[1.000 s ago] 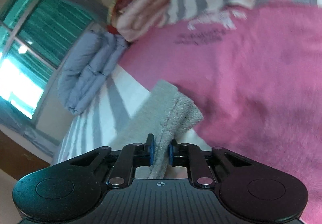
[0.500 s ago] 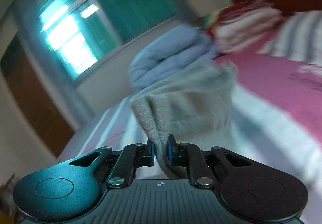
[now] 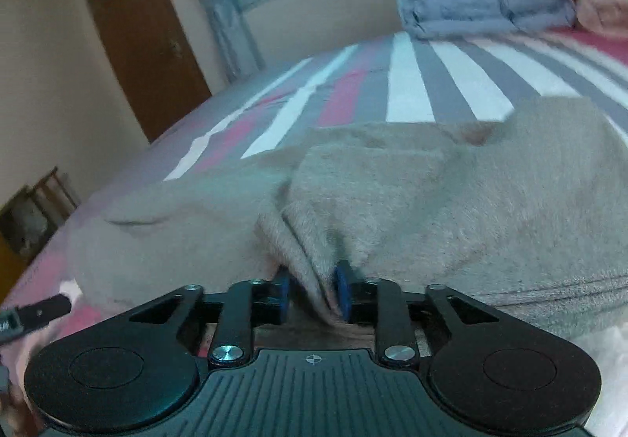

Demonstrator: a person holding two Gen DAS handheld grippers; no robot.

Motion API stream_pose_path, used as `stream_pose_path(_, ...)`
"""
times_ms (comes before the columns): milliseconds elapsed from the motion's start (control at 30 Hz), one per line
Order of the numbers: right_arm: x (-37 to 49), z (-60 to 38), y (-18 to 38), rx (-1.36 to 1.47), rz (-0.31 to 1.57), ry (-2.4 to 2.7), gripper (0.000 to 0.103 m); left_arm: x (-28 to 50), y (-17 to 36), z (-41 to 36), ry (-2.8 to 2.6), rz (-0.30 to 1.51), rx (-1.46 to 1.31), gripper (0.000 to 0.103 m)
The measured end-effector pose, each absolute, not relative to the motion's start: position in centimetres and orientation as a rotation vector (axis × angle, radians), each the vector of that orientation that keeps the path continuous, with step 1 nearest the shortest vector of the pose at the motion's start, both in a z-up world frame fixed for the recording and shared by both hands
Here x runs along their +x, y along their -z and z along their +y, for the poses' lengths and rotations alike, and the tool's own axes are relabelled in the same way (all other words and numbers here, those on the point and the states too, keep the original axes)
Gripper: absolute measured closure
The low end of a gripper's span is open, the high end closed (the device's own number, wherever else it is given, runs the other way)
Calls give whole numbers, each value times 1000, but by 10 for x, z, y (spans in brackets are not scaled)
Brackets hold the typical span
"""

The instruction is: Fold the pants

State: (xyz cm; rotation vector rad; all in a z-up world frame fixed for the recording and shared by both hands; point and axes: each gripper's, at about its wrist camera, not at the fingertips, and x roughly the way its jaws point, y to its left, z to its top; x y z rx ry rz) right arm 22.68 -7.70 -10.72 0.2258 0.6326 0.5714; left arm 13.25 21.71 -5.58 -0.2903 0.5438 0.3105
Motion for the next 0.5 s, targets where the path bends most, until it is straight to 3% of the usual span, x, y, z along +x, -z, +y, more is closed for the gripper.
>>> stream_pose_path(67,220,-73,103,173,617,-610,53,136,58,217,-307,550,-290,13)
stream_pose_path(100,216,-67,100,126,601,-638,51,137,59,216,-305,546,-293,13)
stream_pose_path(433,206,-46,111,-101,533,-632,52,147,67,209,-299,604,-254,13)
stream_pose_path(467,208,-43,114,-110,544,-620,56,148,67,209,-297,607,-252,13)
stream_pose_path(500,210,-42,114,-93,557,-624,78,148,67,209,-297,610,-251,13)
